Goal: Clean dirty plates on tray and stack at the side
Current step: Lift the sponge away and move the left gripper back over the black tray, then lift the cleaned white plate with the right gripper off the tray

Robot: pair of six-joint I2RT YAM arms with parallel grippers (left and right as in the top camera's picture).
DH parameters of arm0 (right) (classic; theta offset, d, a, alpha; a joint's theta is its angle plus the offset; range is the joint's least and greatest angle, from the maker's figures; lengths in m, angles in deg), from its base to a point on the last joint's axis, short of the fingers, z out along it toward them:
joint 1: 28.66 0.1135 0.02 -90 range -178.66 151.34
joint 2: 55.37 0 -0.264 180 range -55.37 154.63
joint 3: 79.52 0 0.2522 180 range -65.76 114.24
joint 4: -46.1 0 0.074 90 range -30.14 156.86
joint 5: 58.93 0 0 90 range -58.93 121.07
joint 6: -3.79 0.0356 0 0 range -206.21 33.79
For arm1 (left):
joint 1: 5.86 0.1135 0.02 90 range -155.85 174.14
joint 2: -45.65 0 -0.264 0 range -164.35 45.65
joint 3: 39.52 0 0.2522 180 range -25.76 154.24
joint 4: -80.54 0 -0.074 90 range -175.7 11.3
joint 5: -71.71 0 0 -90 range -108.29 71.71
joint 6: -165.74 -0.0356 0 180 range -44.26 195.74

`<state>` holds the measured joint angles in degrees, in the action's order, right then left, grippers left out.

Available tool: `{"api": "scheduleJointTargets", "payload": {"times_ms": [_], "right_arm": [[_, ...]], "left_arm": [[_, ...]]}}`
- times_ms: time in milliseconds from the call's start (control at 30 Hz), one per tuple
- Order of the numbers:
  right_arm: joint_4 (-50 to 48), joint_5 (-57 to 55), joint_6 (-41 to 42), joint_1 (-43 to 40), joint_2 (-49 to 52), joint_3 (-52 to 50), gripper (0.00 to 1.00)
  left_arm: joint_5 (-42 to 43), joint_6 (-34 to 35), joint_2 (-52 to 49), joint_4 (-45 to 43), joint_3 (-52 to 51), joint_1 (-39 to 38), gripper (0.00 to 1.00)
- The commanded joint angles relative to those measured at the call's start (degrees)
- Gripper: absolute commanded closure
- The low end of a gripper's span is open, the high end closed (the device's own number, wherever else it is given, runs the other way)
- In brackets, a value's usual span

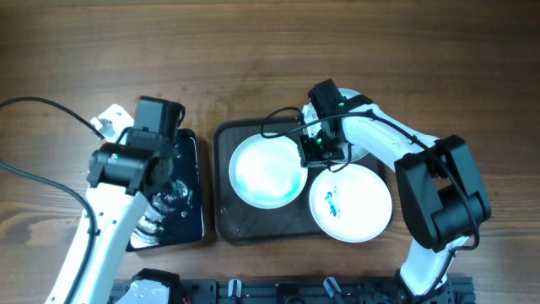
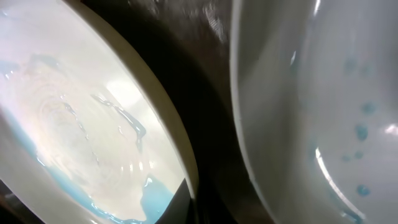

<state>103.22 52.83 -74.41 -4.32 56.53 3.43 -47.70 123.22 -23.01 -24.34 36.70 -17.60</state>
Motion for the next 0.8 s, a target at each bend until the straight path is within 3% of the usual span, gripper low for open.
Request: {"api": "scheduleJointTargets", "payload": {"times_ms": [0, 167, 400, 667, 767], "right_arm": [[-1.44, -1.27, -3.85, 0.24, -1.95, 2.69, 0.95], [-0.72, -4.87, -6.34, 0.26, -4.63, 6.71, 0.95], [-0.48, -12.02, -10.10, 0.66, -10.14, 7.32, 0.95], [-0.61, -30.99, -8.61, 11.65, -13.40, 7.43, 0.95], [-0.63, -32.33, -8.59, 14.58, -13.40, 7.50, 0.96]], "left_arm": [[1.62, 0.94, 0.66, -0.35, 3.91, 2.58, 0.96], [6.73, 0.46, 0.63, -0.28, 4.28, 7.30, 0.96], [6.88, -0.79, 0.63, -0.28, 4.26, 8.28, 0.96], [6.86, -0.83, -0.31, -0.31, 4.26, 8.28, 0.96], [6.88, -0.83, -1.75, -0.28, 4.26, 8.28, 0.96]]}}
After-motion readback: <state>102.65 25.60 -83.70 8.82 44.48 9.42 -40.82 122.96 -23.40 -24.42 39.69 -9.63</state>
